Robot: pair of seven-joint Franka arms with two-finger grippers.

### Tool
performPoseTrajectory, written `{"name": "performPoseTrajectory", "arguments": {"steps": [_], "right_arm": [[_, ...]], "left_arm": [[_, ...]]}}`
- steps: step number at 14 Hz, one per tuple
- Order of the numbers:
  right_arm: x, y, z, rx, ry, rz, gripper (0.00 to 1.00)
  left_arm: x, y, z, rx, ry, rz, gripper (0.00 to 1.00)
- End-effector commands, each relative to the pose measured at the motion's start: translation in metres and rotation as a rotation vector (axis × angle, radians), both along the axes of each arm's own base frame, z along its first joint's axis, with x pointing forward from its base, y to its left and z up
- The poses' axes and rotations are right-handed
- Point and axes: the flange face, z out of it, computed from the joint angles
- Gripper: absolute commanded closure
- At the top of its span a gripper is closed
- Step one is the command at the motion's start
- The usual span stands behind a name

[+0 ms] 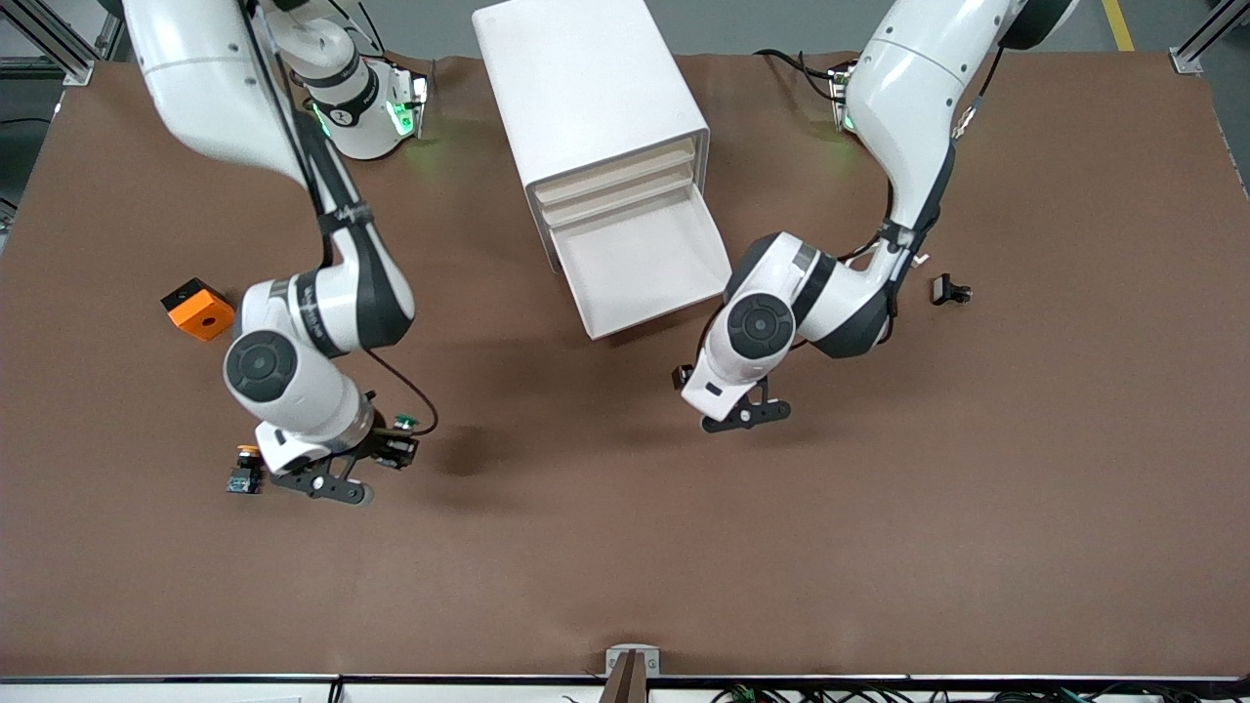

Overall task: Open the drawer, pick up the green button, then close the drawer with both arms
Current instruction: 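Lift the green button out with the right gripper while the left gripper pushes the drawer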

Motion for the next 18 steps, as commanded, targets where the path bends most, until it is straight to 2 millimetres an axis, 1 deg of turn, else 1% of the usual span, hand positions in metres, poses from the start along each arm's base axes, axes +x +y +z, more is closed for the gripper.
{"name": "performPoseTrajectory", "arguments": {"steps": [1, 3, 4, 5, 6, 8, 12, 14, 18], "right_arm": [[0.009, -0.028, -0.021, 0.009, 0.008, 0.07, 1.0], [0.01, -0.043, -0.035, 0.004, 0.012, 0.099, 1.0], [0.007, -0.046, -0.044, 0.002, 0.007, 0.115, 1.0], [0.005, -0.059, -0.053, -0.001, -0.016, 0.124, 1.0], [0.001, -0.067, -0.066, -0.004, -0.031, 0.141, 1.0], [-0.003, -0.086, -0.081, -0.01, -0.029, 0.153, 1.0], [-0.006, -0.097, -0.085, -0.011, -0.017, 0.145, 1.0], [-0.006, -0.097, -0.085, -0.011, -0.017, 0.145, 1.0], [-0.003, -0.095, -0.082, -0.01, -0.024, 0.142, 1.0]], "left_arm": [[-0.03, -0.007, 0.003, 0.038, -0.002, -0.045, 0.0], [-0.034, -0.013, 0.002, 0.039, -0.001, -0.057, 0.0], [-0.039, -0.015, 0.0, 0.043, 0.004, -0.064, 0.0], [-0.043, -0.015, -0.004, 0.047, 0.012, -0.07, 0.0], [-0.048, -0.019, 0.0, 0.044, 0.012, -0.084, 0.0], [-0.053, -0.023, 0.0, 0.04, 0.014, -0.096, 0.0], [-0.069, -0.042, -0.002, 0.033, 0.022, -0.126, 0.0], [-0.081, -0.056, -0.004, 0.017, 0.04, -0.129, 0.0], [-0.097, -0.071, -0.006, 0.006, 0.054, -0.147, 0.0]]}}
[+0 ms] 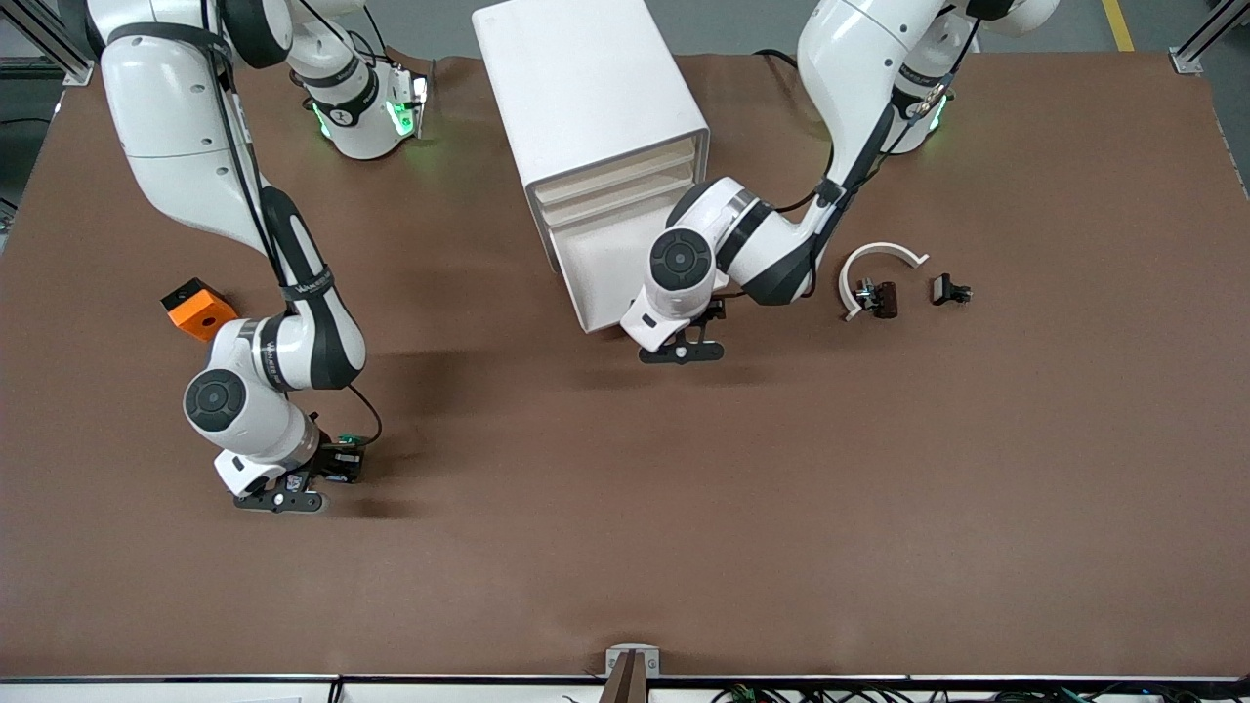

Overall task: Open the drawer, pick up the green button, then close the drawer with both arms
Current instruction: 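Lower the button beside the red button while the left gripper closes the drawer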

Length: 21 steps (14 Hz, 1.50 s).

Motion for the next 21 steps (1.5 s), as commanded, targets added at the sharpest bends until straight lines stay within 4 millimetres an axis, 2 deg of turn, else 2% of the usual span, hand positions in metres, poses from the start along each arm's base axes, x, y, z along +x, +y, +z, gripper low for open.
{"name": "performPoseTrajectory", "arguments": {"steps": [1, 5, 14, 16, 17, 18, 21], "right_arm": [[0.002, -0.003, 0.008, 0.021, -0.013, 0.001, 1.0], [0.005, -0.003, 0.01, 0.022, -0.021, -0.008, 1.0], [0.011, -0.001, -0.006, 0.022, -0.016, -0.017, 1.0], [0.014, -0.002, -0.004, 0.046, -0.02, -0.042, 1.0], [0.015, -0.001, -0.002, 0.048, -0.023, -0.041, 0.59], [0.015, 0.0, -0.002, 0.048, -0.026, -0.035, 0.01], [0.025, 0.002, 0.013, 0.048, -0.049, -0.024, 0.0]], "left_arm": [[-0.015, -0.007, 0.005, -0.018, 0.013, -0.001, 0.0], [-0.036, -0.028, 0.006, -0.058, 0.056, 0.011, 0.0], [-0.067, -0.054, 0.007, -0.098, 0.109, 0.012, 0.0], [-0.077, -0.062, 0.007, -0.1, 0.114, -0.001, 0.0], [-0.079, -0.063, 0.007, -0.1, 0.114, -0.004, 0.0], [-0.08, -0.064, 0.007, -0.101, 0.116, -0.006, 0.0], [-0.089, -0.071, 0.007, -0.122, 0.146, 0.013, 0.0]]}}
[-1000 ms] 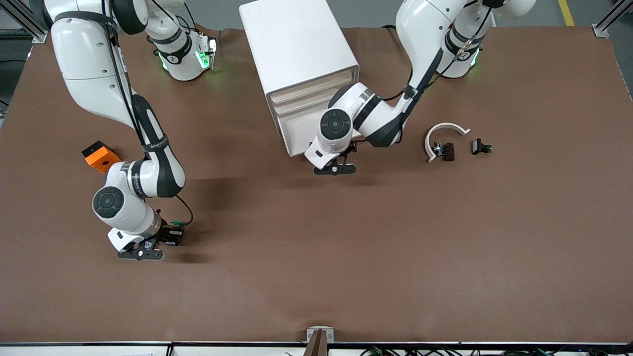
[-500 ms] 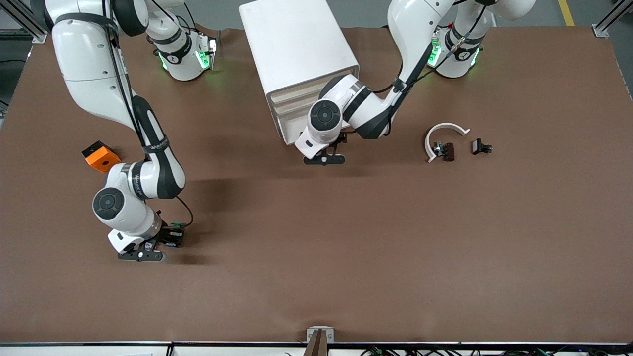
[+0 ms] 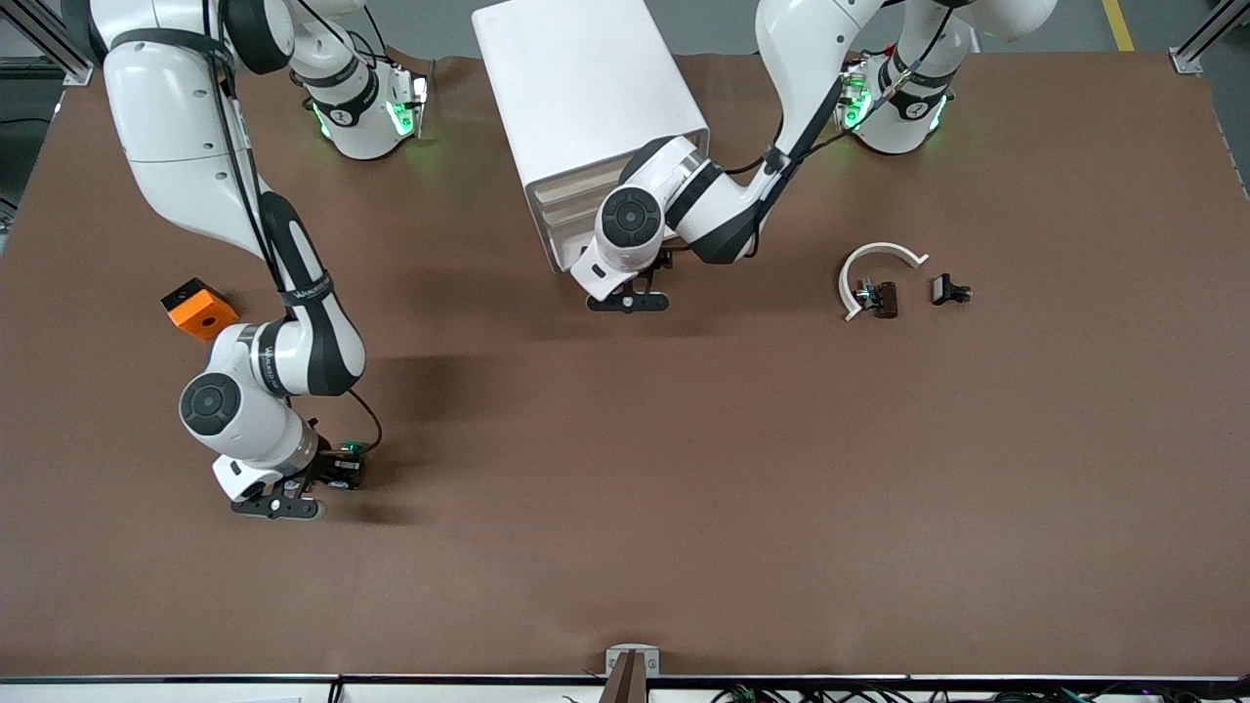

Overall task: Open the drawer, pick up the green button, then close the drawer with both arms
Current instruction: 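Lower the button beside the red button while the left gripper closes the drawer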

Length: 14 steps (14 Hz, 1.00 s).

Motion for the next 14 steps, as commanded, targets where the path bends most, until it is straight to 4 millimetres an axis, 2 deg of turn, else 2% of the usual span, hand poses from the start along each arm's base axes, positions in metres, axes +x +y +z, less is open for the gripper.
{"name": "performPoseTrajectory", "arguments": {"steps": [1, 4, 7, 9, 11, 12, 14], "right_arm": [[0.016, 0.001, 0.013, 0.018, -0.028, 0.008, 0.0], [0.023, 0.002, 0.028, 0.018, -0.005, 0.013, 0.0], [0.032, -0.001, 0.05, 0.016, 0.032, 0.019, 0.0], [0.036, -0.008, 0.065, 0.014, 0.066, 0.03, 0.0], [0.036, -0.023, 0.078, 0.016, 0.085, 0.027, 0.0], [0.034, -0.032, 0.082, 0.019, 0.094, 0.017, 0.0], [0.026, -0.035, 0.1, 0.022, 0.149, 0.03, 0.0]], "left_arm": [[-0.013, -0.005, 0.007, -0.025, 0.022, 0.015, 0.0], [-0.022, -0.011, 0.007, -0.033, 0.034, 0.012, 0.0], [-0.029, -0.017, 0.006, -0.059, 0.078, 0.047, 0.0], [-0.033, -0.02, 0.007, -0.071, 0.097, 0.061, 0.0], [-0.034, -0.021, 0.007, -0.076, 0.104, 0.067, 0.0], [-0.034, -0.021, 0.007, -0.076, 0.104, 0.067, 0.0], [-0.034, -0.021, 0.007, -0.078, 0.105, 0.07, 0.0]]}}
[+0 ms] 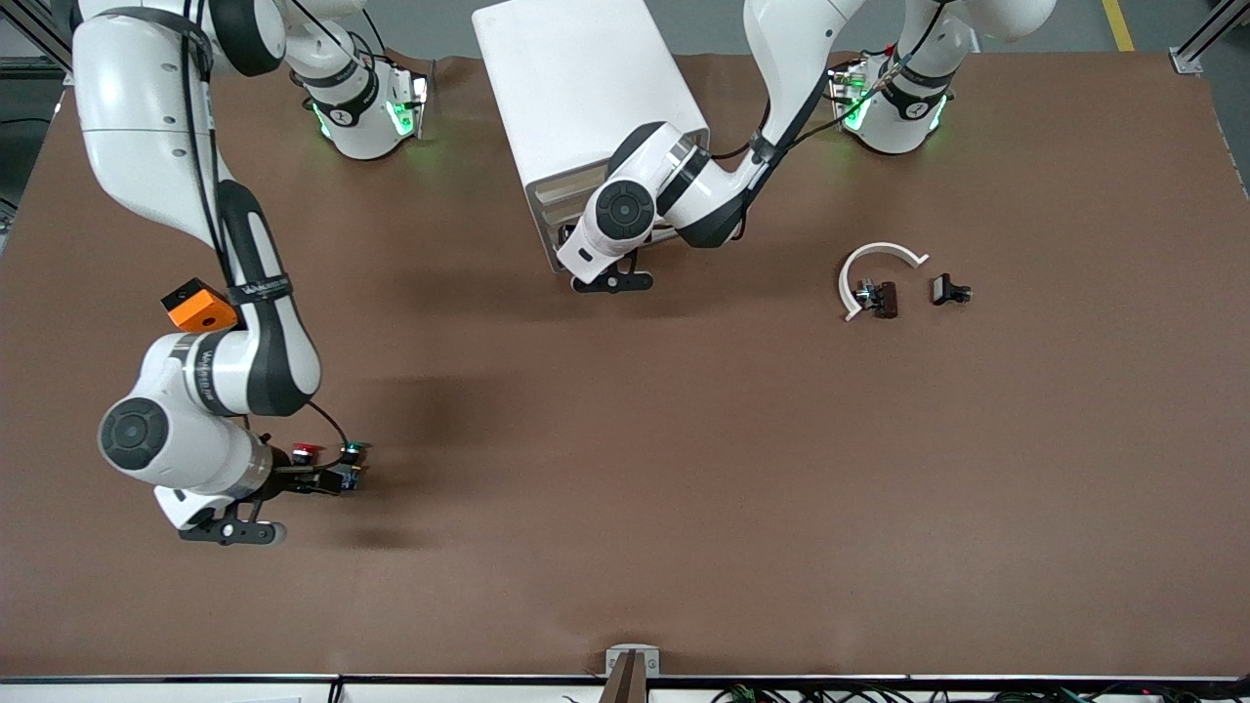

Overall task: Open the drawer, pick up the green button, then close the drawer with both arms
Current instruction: 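Open the right gripper and withdraw the right arm to rest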

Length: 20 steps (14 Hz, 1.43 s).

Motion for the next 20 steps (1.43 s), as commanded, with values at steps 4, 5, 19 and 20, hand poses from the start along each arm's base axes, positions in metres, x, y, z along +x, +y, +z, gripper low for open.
{"name": "performPoseTrajectory", "arguments": {"steps": [4, 5, 19, 20], "right_arm": [[-0.023, -0.028, 0.067, 0.01, 0.091, -0.006, 0.0], [-0.03, -0.035, 0.083, 0.002, 0.101, -0.009, 0.0], [-0.153, -0.13, 0.28, 0.044, 0.064, -0.006, 0.0], [-0.155, -0.132, 0.279, 0.046, 0.076, -0.009, 0.0]], "left_arm": [[0.0, 0.002, 0.013, -0.032, 0.015, 0.038, 0.0], [0.007, 0.005, 0.018, -0.037, 0.008, 0.048, 0.0], [0.002, 0.012, -0.01, 0.031, -0.019, -0.015, 0.0], [-0.002, 0.009, -0.009, 0.026, -0.016, -0.015, 0.0]]}}
